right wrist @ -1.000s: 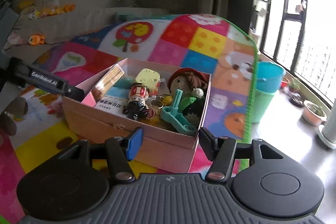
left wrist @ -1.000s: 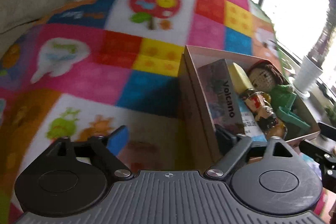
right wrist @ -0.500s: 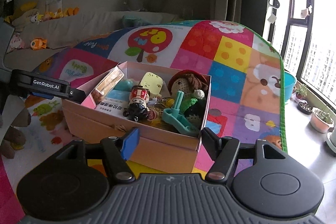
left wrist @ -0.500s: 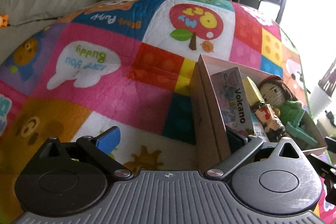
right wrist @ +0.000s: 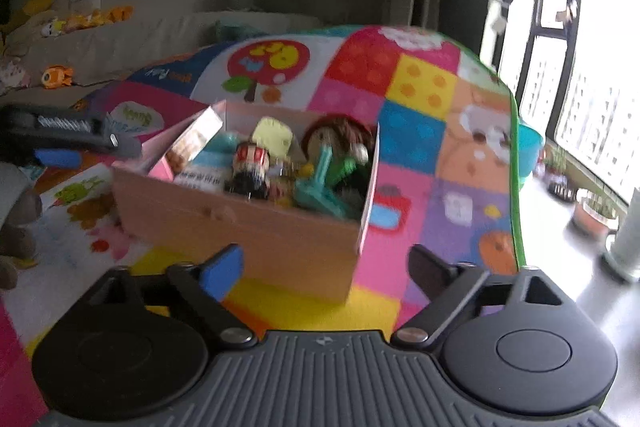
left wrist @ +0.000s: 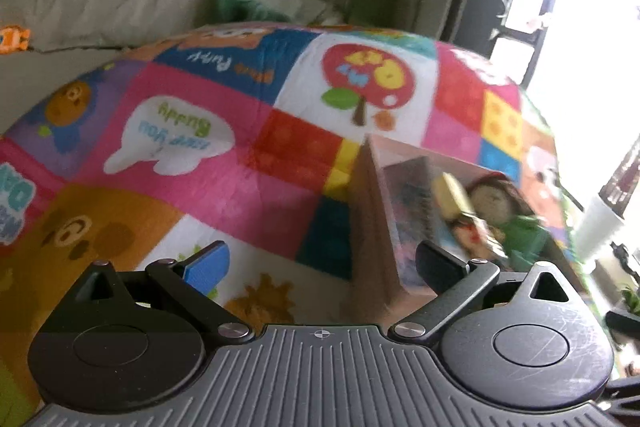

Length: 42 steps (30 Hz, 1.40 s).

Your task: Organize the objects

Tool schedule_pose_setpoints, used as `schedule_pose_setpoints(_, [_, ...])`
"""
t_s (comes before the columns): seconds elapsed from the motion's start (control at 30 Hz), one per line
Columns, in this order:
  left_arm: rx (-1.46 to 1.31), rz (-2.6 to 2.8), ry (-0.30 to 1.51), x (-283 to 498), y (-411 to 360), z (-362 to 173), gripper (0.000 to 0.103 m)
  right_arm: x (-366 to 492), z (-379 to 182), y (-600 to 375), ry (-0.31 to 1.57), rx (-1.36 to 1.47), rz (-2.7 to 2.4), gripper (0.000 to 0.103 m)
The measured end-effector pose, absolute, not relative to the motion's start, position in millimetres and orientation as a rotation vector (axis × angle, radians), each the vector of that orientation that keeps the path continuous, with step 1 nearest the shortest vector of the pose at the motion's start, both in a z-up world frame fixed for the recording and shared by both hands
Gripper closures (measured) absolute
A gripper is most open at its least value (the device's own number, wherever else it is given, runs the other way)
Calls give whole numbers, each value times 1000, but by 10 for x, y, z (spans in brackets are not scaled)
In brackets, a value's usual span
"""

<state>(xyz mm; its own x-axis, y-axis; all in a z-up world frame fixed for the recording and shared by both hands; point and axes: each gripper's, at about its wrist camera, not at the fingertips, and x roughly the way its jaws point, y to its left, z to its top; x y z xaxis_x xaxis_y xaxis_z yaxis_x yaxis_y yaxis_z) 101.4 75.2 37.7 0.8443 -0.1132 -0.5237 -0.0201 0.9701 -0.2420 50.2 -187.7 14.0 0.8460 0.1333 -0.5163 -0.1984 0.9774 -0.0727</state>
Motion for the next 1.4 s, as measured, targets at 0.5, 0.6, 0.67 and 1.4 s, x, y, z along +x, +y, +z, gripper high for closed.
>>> schedule_pose_setpoints(0.5, [7,38,690,200,-117,-47,0,70,-215,-1970,713,-42,137,0])
schedule_pose_setpoints(0.6, [-4,41,688,175,-97,-49,0,25,-246,-1963,675,-40,127,0])
schedule_pose_setpoints(0.67, [-6,42,688,205,-91,-40,0,85,-232,-1983,675,-27,118,0])
schedule_pose_setpoints(1.4, [-4,54,677,142,-115,-51,0,240,-253,-2005,681,-20,109,0])
